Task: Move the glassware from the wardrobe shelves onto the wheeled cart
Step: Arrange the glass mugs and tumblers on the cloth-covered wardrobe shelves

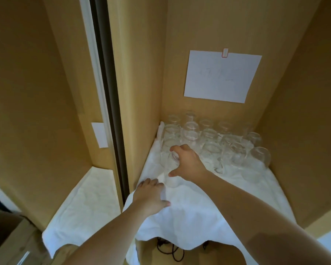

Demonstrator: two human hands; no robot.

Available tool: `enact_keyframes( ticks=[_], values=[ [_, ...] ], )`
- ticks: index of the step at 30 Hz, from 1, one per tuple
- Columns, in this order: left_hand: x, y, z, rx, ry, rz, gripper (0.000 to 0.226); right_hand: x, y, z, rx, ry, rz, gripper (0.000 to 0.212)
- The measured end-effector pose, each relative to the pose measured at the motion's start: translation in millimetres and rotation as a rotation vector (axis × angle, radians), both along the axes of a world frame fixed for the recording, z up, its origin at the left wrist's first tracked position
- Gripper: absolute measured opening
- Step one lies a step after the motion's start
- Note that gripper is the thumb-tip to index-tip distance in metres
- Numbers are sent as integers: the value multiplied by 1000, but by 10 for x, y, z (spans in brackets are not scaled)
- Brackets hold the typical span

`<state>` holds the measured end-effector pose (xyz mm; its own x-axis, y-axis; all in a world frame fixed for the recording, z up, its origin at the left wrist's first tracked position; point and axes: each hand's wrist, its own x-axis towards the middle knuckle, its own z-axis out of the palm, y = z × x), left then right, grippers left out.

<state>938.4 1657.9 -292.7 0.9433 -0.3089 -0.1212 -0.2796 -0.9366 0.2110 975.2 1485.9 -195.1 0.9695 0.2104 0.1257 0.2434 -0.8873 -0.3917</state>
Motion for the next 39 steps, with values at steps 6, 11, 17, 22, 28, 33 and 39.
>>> enact_keyframes(
  ticks=[6, 11, 17, 22, 28, 33, 39],
  values=[
    [-24, 9, -124, -82, -5, 36, 74, 32, 236, -22, -28, -13, -20, 98],
    [-24, 2, -152, -116, -13, 41, 76, 47, 345, -23, -20, -32, -78, 94],
    [-51, -1, -164, -115, -44, 5, 65, 70, 447, -64, -2, -52, -145, 91],
    [-44, 90, -102, -124, 30, -62, 62, -8, 484, -65, -28, -5, -194, 96],
    [-136, 293, -7, -180, 122, -119, 61, -216, 468, 32, -7, 70, -270, 114],
    [-351, 318, 122, -233, 170, -130, 64, -600, 368, 44, -45, 76, -353, 111],
    [-718, 400, 371, -225, 105, -90, 69, -1237, 352, 20, -10, 82, -400, 106]
  ],
)
